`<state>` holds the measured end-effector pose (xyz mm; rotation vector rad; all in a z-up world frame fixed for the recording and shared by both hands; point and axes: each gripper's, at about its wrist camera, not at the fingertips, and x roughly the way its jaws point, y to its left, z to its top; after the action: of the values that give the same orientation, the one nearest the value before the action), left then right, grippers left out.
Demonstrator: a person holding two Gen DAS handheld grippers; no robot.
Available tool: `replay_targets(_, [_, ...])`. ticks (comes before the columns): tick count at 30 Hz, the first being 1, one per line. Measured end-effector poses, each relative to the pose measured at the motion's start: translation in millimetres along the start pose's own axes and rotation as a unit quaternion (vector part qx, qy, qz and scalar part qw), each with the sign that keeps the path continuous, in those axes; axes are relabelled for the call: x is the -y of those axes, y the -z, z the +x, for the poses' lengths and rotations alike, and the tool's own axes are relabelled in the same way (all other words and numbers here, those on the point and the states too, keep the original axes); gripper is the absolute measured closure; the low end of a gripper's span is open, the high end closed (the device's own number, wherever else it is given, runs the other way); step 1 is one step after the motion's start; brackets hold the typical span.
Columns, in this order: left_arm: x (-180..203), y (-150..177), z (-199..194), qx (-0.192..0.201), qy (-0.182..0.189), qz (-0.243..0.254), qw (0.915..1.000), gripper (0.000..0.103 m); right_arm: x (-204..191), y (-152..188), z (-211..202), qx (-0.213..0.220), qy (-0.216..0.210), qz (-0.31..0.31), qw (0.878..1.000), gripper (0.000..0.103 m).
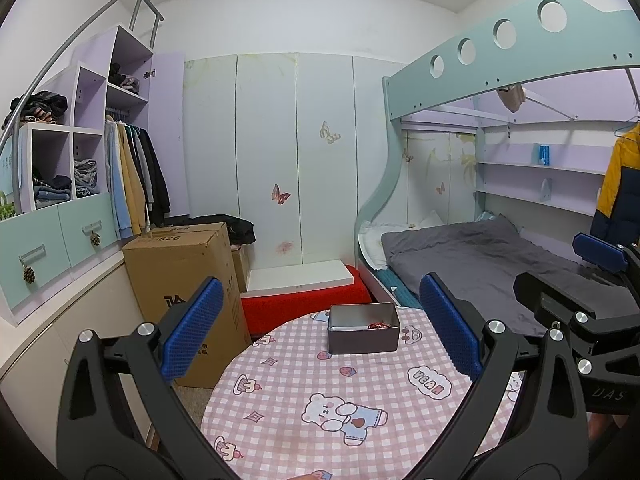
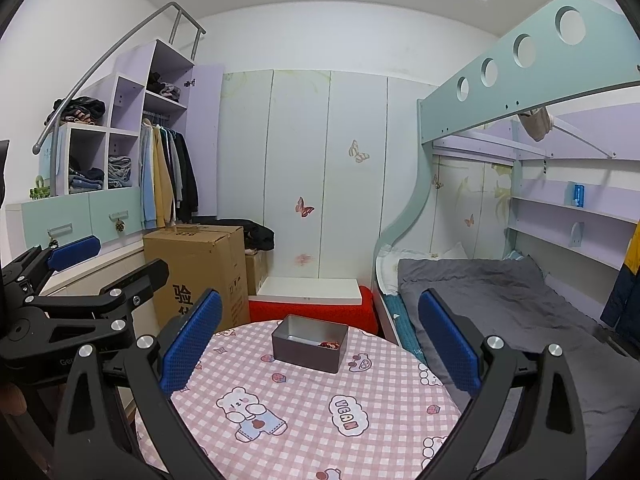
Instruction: Organize jewelry
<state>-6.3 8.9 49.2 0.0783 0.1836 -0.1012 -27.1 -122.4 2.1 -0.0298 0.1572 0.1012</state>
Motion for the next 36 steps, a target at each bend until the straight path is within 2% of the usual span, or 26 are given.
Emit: replay_targets(36, [-2,12,25,-0.021,-0.002,-0.001,0.9998,0.007,-2,8,23,-0.023,-0.003,0.006,1.0,0.008])
